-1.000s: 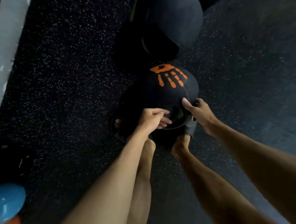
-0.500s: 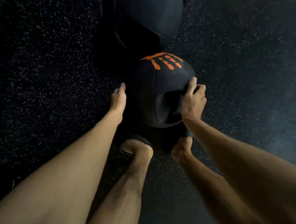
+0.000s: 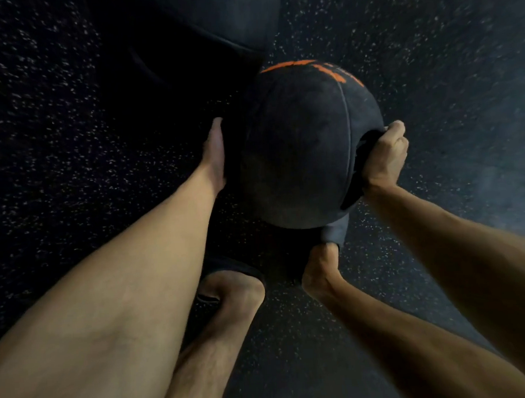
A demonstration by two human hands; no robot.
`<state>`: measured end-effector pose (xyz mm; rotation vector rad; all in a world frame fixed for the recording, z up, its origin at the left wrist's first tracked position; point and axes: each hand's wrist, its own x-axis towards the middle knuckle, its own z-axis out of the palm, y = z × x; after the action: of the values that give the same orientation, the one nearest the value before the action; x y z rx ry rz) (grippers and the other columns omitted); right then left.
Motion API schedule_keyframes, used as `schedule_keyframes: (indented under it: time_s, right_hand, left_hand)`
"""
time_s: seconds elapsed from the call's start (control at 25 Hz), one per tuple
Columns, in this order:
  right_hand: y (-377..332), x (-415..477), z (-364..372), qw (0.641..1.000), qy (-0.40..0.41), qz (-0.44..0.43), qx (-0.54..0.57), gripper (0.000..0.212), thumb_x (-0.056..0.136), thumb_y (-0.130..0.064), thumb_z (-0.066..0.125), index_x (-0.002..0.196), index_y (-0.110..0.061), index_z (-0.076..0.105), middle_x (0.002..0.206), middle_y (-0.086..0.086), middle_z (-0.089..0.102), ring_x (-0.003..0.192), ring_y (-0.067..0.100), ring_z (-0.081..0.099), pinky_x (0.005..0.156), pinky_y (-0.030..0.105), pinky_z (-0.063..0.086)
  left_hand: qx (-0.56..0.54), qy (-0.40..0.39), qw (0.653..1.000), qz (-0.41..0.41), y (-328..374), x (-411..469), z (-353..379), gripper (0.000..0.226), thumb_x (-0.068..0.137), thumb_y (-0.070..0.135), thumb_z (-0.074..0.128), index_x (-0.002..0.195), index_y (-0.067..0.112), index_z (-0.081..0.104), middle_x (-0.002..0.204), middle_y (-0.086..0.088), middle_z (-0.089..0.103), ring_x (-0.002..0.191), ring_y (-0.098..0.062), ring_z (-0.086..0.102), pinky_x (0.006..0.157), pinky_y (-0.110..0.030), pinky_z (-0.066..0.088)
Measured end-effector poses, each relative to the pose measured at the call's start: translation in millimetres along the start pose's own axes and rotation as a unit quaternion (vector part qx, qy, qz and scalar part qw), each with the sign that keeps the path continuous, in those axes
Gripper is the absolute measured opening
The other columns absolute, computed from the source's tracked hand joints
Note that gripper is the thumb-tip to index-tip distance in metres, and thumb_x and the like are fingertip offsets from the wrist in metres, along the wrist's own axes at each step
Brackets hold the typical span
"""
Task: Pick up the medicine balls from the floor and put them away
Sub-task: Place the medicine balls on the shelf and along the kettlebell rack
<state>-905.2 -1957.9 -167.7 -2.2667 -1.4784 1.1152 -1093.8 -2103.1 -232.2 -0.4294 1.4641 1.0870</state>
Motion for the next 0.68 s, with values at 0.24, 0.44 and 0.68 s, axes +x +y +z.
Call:
schedule_keyframes:
  time_s: [0.24,0.44,0.68]
  right_hand:
    - [-8,0,-12,0.99,-0.066,0.123,0.018,0.048,0.101,-0.042,0.025,0.097,-0.014,0.064,0.124,0.012,0.064,0.109,0.031,0.058,0.103,0.044,0.045]
    - [-23,-53,-24,0.983,-0.091,0.16,-0.027,0.061,0.102,-0.047,0.024,0.126,-0.004,0.059,0.128,0.021,0.061,0.111,0.035,0.058,0.102,0.045,0.045]
    - [-122,-157,-79,0.978,-0.164,0.118,-0.049,0.071,0.102,-0.053,0.021,0.13,0.0,0.058,0.129,0.022,0.06,0.114,0.036,0.057,0.102,0.044,0.043]
  left_hand:
    - [-0.023,0.054,0.998,-0.012,0,25,4,0.091,0.071,0.077,0.044,0.139,0.018,0.056,0.131,-0.009,0.065,0.117,-0.03,0.063,0.107,-0.047,0.047]
    - [0.009,0.14,0.988,-0.064,9,-45,-22,0.089,0.084,0.071,0.032,0.15,0.012,0.042,0.142,-0.012,0.056,0.125,-0.033,0.056,0.113,-0.047,0.041]
    - [-0.004,0.169,0.984,-0.059,72,-209,-64,0.076,0.098,0.066,0.021,0.145,0.014,0.05,0.135,-0.012,0.06,0.118,-0.032,0.059,0.107,-0.044,0.047]
